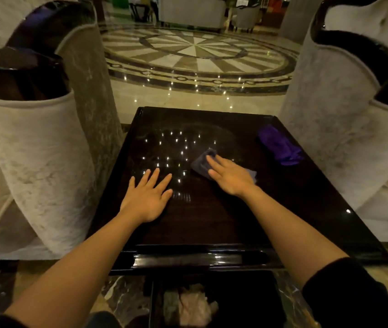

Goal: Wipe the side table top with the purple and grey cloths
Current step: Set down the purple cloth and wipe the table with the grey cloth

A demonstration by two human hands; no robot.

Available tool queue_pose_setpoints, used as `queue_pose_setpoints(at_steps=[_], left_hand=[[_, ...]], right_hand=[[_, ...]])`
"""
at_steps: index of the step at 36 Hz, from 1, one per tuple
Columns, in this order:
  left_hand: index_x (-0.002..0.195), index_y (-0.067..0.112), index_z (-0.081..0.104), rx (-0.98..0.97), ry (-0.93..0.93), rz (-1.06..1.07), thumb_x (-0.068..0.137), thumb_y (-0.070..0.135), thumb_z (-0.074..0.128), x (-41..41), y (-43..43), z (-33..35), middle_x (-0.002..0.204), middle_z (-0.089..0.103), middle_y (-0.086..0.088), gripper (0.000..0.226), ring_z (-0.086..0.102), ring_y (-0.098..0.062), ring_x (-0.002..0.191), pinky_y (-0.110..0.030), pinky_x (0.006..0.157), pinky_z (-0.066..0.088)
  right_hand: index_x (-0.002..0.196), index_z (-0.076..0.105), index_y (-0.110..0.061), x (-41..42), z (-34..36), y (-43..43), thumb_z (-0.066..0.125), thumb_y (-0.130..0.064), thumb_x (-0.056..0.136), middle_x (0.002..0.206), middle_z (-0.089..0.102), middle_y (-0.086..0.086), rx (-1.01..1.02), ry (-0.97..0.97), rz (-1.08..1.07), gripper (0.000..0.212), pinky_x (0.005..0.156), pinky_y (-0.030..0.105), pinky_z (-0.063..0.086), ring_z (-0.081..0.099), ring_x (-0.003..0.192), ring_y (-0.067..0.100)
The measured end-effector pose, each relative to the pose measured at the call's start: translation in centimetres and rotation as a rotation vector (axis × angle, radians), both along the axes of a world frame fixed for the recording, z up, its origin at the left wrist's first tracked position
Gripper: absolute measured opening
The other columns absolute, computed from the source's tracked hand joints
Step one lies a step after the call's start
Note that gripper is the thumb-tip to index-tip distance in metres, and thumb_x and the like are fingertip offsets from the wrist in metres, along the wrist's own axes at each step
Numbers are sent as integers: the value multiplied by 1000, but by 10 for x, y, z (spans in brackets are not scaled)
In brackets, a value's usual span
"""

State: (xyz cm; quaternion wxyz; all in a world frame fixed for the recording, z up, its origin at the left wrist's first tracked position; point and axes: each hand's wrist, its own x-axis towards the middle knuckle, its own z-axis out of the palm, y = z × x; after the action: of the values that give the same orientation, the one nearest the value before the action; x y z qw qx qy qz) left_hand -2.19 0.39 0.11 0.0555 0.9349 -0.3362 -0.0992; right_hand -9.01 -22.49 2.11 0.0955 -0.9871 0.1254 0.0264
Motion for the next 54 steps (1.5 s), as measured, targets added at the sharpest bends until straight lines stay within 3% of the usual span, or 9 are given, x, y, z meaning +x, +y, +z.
queue_pose_setpoints(at_steps=[18,25,29,32,34,41,46,51,54], left_hand=[[143,32,-5,46,-14,-27,95,42,16,-2,3,4,156,-11,-3,53,-10,-22,142,-50,114,-1],[143,32,-5,31,-4,-32,95,44,16,-2,3,7,156,-11,-4,54,-11,-23,142,-51,114,-1],[143,33,-2,-1,21,-23,95,45,16,-3,5,8,156,-9,-3,53,-10,-21,142,-50,115,-2],[143,33,-2,-1,15,-14,94,46,16,-4,3,9,156,-8,-2,53,-9,-21,143,-49,114,-2],[143,33,-2,8,14,-12,94,46,15,-3,3,9,156,-8,-3,53,-9,-22,143,-50,114,-1],[143,34,-3,20,24,-23,94,48,13,0,4,8,156,-9,-2,53,-9,-21,143,-50,114,-1],[142,35,-5,29,26,-15,94,47,13,3,4,7,156,-10,-1,53,-11,-21,142,-49,114,-2],[142,35,-4,21,13,-11,93,48,13,5,4,4,156,-11,-1,53,-11,-20,142,-49,114,-2],[142,35,-6,30,1,-9,93,48,12,6,3,1,155,-11,-1,54,-12,-20,142,-49,114,-2]], right_hand=[[141,25,-21,-87,3,102,41,-26,95,152,25,9,-9,-106,317,48,113,34,19,23,139,26],[128,50,-16,-127,6,117,55,-11,87,138,48,14,55,-239,429,41,101,45,41,45,126,35],[126,52,-14,-152,8,118,50,2,86,140,47,12,121,-197,501,43,103,45,37,39,131,32],[125,53,-14,-165,13,118,48,9,82,138,49,12,151,-180,504,49,92,48,47,43,129,31],[121,56,-12,-169,15,116,48,11,80,133,55,13,160,-221,472,48,84,47,50,52,120,34],[119,59,-16,-168,41,76,44,4,81,130,57,10,215,-398,172,46,96,39,48,55,117,27],[125,52,-22,-163,60,15,46,5,82,137,51,5,97,-474,-105,51,97,39,46,52,120,25],[136,35,-22,-149,54,-39,42,-5,90,146,37,9,-111,-361,-365,49,86,45,48,49,118,36],[141,22,-20,-143,42,-59,38,-10,94,151,20,17,-141,-255,-534,51,92,46,42,37,127,40]])
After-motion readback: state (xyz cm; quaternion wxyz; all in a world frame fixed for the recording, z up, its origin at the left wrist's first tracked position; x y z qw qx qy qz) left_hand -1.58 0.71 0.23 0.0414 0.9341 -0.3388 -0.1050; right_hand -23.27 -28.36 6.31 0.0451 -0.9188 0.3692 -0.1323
